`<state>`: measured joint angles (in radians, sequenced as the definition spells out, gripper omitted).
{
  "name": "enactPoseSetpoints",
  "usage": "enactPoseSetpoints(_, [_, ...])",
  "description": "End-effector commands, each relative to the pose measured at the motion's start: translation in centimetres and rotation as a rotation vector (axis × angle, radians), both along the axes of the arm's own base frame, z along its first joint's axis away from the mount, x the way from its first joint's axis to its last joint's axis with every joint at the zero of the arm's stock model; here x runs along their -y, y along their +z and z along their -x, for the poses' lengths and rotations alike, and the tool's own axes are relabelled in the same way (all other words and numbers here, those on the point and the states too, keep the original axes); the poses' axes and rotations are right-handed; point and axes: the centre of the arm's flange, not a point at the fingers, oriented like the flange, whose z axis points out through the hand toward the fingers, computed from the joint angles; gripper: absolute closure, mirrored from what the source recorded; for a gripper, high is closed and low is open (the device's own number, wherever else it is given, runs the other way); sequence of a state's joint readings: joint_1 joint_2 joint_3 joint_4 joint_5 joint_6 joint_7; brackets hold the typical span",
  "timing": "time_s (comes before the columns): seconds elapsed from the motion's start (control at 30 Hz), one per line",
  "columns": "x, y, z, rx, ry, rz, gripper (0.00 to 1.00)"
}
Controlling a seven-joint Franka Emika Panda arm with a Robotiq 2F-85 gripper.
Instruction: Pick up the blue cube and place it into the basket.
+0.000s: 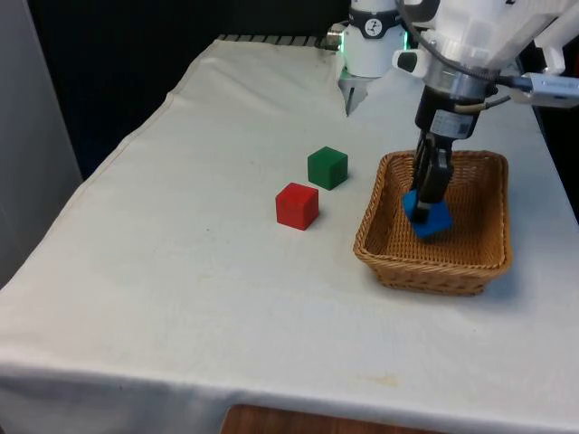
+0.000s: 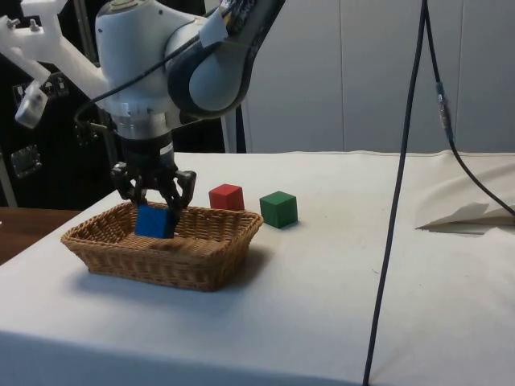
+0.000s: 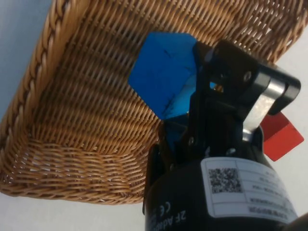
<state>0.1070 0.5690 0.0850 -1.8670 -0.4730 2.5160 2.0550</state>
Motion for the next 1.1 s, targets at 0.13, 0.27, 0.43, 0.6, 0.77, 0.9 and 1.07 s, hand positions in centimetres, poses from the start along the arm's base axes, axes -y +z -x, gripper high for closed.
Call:
enactPoseSetpoints(0.13, [-0.50, -0.14, -0.12, 0.000, 0.000, -0.002, 1.00])
enactPoseSetpoints(0.27, [-0.78, -0.17, -0.10, -0.002, 0.004, 0.000, 1.00])
enactPoseSetpoints(0.43, [-0.62, -0.15, -0.06, -0.006, 0.004, 0.002, 1.00])
enactPoseSetpoints(0.6, [-0.66, -0.21, 0.01, -0.009, 0.006, 0.003, 0.85])
enactPoseSetpoints(0.77, [-0.71, -0.19, 0.05, -0.010, 0.006, 0.003, 0.26])
enactPoseSetpoints(0.9, [-0.70, -0.20, 0.05, -0.011, 0.007, 0.004, 0.00])
enactPoseSetpoints(1.07, [-0.70, -0.20, 0.05, -0.011, 0.007, 0.004, 0.00])
